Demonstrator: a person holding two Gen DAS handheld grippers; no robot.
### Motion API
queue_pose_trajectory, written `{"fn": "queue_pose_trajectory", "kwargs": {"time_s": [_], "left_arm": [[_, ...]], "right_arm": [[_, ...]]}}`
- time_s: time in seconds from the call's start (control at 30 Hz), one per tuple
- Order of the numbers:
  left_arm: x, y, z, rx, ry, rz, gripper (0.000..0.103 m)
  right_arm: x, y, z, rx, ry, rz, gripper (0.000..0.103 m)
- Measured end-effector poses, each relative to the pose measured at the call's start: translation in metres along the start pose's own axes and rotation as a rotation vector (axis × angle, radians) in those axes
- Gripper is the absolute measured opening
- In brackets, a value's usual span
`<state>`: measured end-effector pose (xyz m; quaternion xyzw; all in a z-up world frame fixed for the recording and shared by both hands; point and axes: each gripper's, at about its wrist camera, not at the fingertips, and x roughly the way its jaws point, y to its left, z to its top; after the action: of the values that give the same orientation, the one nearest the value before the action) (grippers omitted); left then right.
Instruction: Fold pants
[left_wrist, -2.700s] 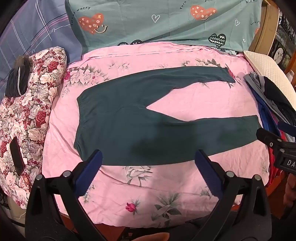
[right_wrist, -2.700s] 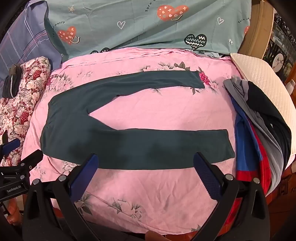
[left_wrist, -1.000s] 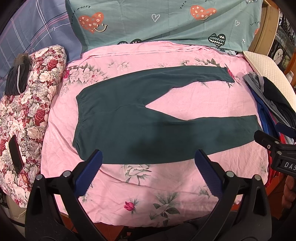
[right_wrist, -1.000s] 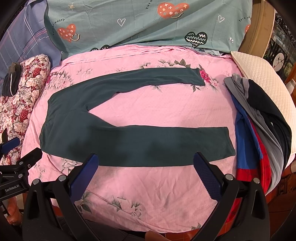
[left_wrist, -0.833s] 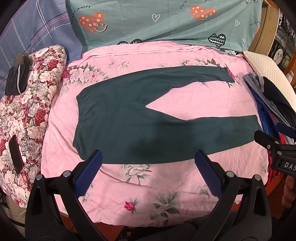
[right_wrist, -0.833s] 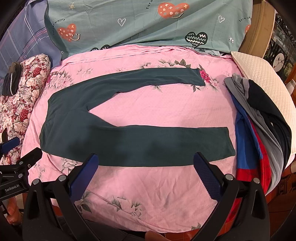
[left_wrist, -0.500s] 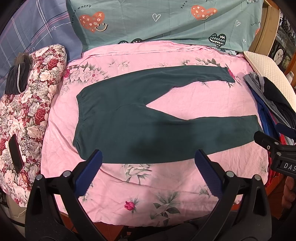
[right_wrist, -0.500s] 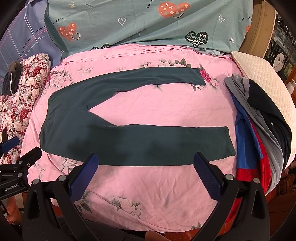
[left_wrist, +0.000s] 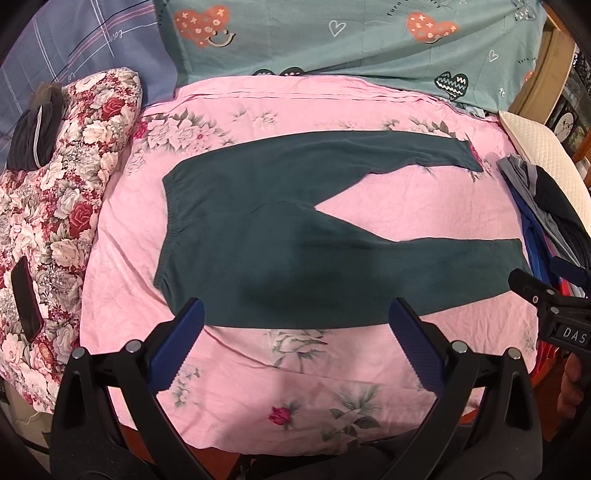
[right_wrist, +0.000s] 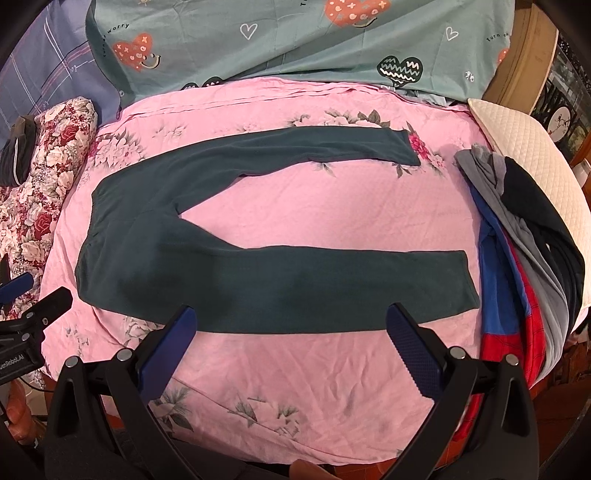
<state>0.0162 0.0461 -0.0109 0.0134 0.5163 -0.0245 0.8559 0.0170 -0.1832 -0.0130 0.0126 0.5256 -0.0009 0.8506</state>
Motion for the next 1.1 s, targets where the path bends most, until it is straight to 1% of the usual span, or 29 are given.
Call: {"fn": "queue_pose_trajectory", "kwargs": {"time_s": [0.13, 0.27, 0.4, 0.5, 0.67, 0.7, 0.73, 0.8, 0.83, 0.87, 0.9, 0.93, 0.97, 1.0, 1.03, 1.1], "left_arm": [[0.008, 0.026, 0.004, 0.008, 0.006, 0.005, 0.101], [0.019, 0.062, 0.014, 0.001, 0.002, 0.007, 0.101], [0.034, 0.093, 0.025, -0.004, 0.017, 0.009, 0.101], [0.049, 0.117, 0.034, -0.015, 0.042, 0.002, 0.101], [0.074, 0.155, 0.053, -0.034, 0.065, -0.003, 0.101], [0.079, 0.162, 0.057, -0.033, 0.067, -0.004, 0.101], [0.083, 0.169, 0.061, -0.033, 0.069, -0.007, 0.101], [0.095, 0.190, 0.074, -0.040, 0.066, -0.008, 0.100], [0.102, 0.201, 0.082, -0.041, 0.062, 0.000, 0.097], [0.108, 0.209, 0.088, -0.039, 0.064, 0.005, 0.093], [0.114, 0.216, 0.094, -0.036, 0.070, 0.013, 0.089], [0.121, 0.223, 0.100, -0.032, 0.075, 0.021, 0.081], [0.129, 0.230, 0.108, -0.027, 0.077, 0.024, 0.076], [0.137, 0.238, 0.115, -0.026, 0.078, 0.024, 0.075], [0.146, 0.244, 0.122, -0.028, 0.080, 0.015, 0.073], [0.161, 0.253, 0.132, -0.031, 0.084, -0.026, 0.072]], "right_arm": [[0.008, 0.024, 0.014, -0.004, -0.002, -0.012, 0.102], [0.015, 0.049, 0.032, 0.002, -0.014, -0.036, 0.102], [0.024, 0.078, 0.051, -0.017, -0.018, -0.047, 0.102], [0.030, 0.102, 0.067, -0.053, -0.017, -0.048, 0.102], [0.042, 0.140, 0.102, -0.178, -0.020, -0.025, 0.102], [0.044, 0.145, 0.109, -0.201, -0.022, -0.008, 0.102], [0.048, 0.151, 0.121, -0.238, -0.021, 0.036, 0.102], [0.057, 0.159, 0.139, -0.288, -0.017, 0.097, 0.102], [0.065, 0.164, 0.151, -0.327, -0.019, 0.129, 0.102], [0.073, 0.168, 0.162, -0.359, -0.016, 0.144, 0.101], [0.083, 0.172, 0.173, -0.386, -0.010, 0.156, 0.099], [0.097, 0.176, 0.187, -0.415, 0.006, 0.177, 0.091], [0.112, 0.179, 0.200, -0.441, 0.022, 0.206, 0.085], [0.121, 0.182, 0.206, -0.458, 0.032, 0.224, 0.082], [0.139, 0.185, 0.217, -0.491, 0.046, 0.243, 0.078], [0.166, 0.189, 0.227, -0.552, 0.062, 0.259, 0.074]]}}
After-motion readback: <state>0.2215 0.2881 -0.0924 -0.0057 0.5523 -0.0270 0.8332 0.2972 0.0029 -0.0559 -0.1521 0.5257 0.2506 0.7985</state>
